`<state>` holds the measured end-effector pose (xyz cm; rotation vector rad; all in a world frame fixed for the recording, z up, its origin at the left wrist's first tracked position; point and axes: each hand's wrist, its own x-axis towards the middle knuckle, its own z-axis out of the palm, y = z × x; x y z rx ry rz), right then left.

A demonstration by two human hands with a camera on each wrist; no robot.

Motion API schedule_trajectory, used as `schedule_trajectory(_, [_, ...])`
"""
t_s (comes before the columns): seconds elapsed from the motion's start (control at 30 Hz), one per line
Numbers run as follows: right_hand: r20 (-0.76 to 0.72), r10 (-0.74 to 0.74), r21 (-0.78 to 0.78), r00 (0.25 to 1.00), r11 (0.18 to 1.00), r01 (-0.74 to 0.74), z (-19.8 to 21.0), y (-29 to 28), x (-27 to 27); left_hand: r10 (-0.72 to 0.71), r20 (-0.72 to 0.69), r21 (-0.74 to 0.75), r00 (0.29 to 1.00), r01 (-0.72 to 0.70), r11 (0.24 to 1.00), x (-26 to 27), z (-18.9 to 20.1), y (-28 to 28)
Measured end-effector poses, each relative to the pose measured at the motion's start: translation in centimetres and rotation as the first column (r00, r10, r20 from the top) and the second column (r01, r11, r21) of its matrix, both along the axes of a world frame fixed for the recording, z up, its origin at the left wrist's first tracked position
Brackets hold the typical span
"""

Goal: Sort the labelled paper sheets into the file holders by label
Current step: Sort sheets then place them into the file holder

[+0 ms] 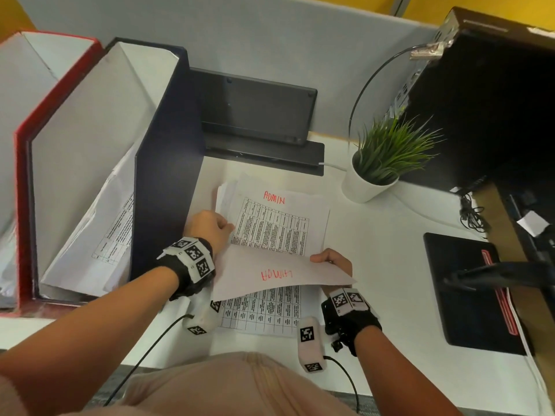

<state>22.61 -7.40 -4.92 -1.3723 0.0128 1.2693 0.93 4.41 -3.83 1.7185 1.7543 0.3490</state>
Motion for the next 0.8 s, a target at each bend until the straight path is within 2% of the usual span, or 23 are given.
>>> schedule_trajectory(0.07, [0.055, 0.063, -0.013, 0.997, 0.998, -0.062, 0.2, 0.0, 0.1, -0.060, -0.023, 0.140, 0.998, 0.063, 0.988, -0.2, -0.3, -0.7])
schedule_trajectory(0.1, [0.172, 0.126, -0.049, 0.977, 0.992, -0.120, 0.1, 0.0, 0.2, -0.086, 0.017, 0.232, 0.996, 0.080, 0.969, -0.4, -0.4, -1.0])
schedule_trajectory(0.13, [0.348, 0.201, -0.106, 0.916, 0.979, -0.174, -0.1, -0.1, 0.2, -0.116, 0.079, 0.307, 0.990, 0.086, 0.948, -0.6, -0.5, -1.2])
schedule_trajectory(0.17, [0.521, 0.261, -0.142, 0.813, 0.965, -0.219, -0.4, -0.2, 0.3, -0.141, 0.151, 0.346, 0.979, 0.081, 0.935, -0.8, -0.5, -1.4])
schedule_trajectory(0.2, [0.634, 0.287, -0.161, 0.718, 0.957, -0.240, -0.5, -0.3, 0.1, -0.149, 0.220, 0.349, 0.964, 0.065, 0.935, -0.9, -0.4, -1.7])
schedule_trajectory(0.23, [0.682, 0.295, -0.178, 0.669, 0.955, -0.239, -0.7, -0.4, 0.1, -0.134, 0.274, 0.328, 0.952, 0.039, 0.944, -1.0, -0.4, -2.0])
schedule_trajectory(0.27, [0.680, 0.289, -0.180, 0.674, 0.957, -0.228, -0.6, -0.2, -0.1, -0.099, 0.312, 0.294, 0.945, 0.004, 0.956, -1.1, -0.3, -2.2])
schedule_trajectory(0.3, [0.648, 0.269, -0.159, 0.712, 0.963, -0.219, -0.8, -0.2, -0.1, -0.059, 0.337, 0.255, 0.940, -0.031, 0.966, -1.1, -0.3, -2.5])
schedule_trajectory(0.4, [0.458, 0.117, -0.003, 0.881, 0.992, -0.130, -0.1, 0.2, -0.2, -0.005, 0.394, 0.165, 0.919, -0.065, 0.984, -1.2, 0.1, -3.1])
schedule_trajectory(0.43, [0.370, 0.103, 0.019, 0.923, 0.993, -0.119, 0.3, -0.1, 0.2, -0.006, 0.415, 0.139, 0.910, -0.057, 0.989, -1.3, 0.3, -3.2])
schedule_trajectory(0.5, [0.093, 0.061, 0.046, 0.994, 0.997, -0.066, 0.4, 0.8, -0.2, -0.012, 0.454, 0.079, 0.891, -0.027, 0.997, -1.4, 0.6, -3.3])
schedule_trajectory(0.53, [0.103, 0.092, -0.018, 0.990, 0.996, -0.091, 0.3, 1.1, -0.7, -0.006, 0.464, 0.050, 0.886, -0.019, 0.999, -1.4, 0.8, -3.3])
schedule_trajectory(0.57, [0.158, 0.145, -0.150, 0.977, 0.981, -0.122, 0.5, 1.3, -1.3, 0.009, 0.462, 0.029, 0.887, -0.026, 0.999, -1.4, 0.9, -3.2])
schedule_trajectory(0.6, [0.221, 0.141, -0.275, 0.965, 0.958, -0.077, 0.6, 1.4, -1.4, 0.036, 0.447, 0.016, 0.894, -0.048, 0.999, -1.3, 0.9, -3.0])
schedule_trajectory(0.7, [0.231, 0.221, -0.144, 0.948, 0.971, -0.191, 0.4, 0.5, -0.2, 0.155, 0.348, -0.025, 0.925, -0.156, 0.987, -1.1, 1.1, -1.8])
schedule_trajectory(0.77, [0.202, 0.194, -0.134, 0.960, 0.976, -0.169, 0.7, -0.2, 0.7, 0.214, 0.298, -0.126, 0.930, -0.184, 0.975, -1.0, 1.2, -0.5])
schedule_trajectory(0.8, [0.212, 0.167, -0.079, 0.963, 0.985, -0.154, 0.4, 0.1, 0.5, 0.226, 0.286, -0.192, 0.931, -0.175, 0.966, -1.0, 1.3, -0.1])
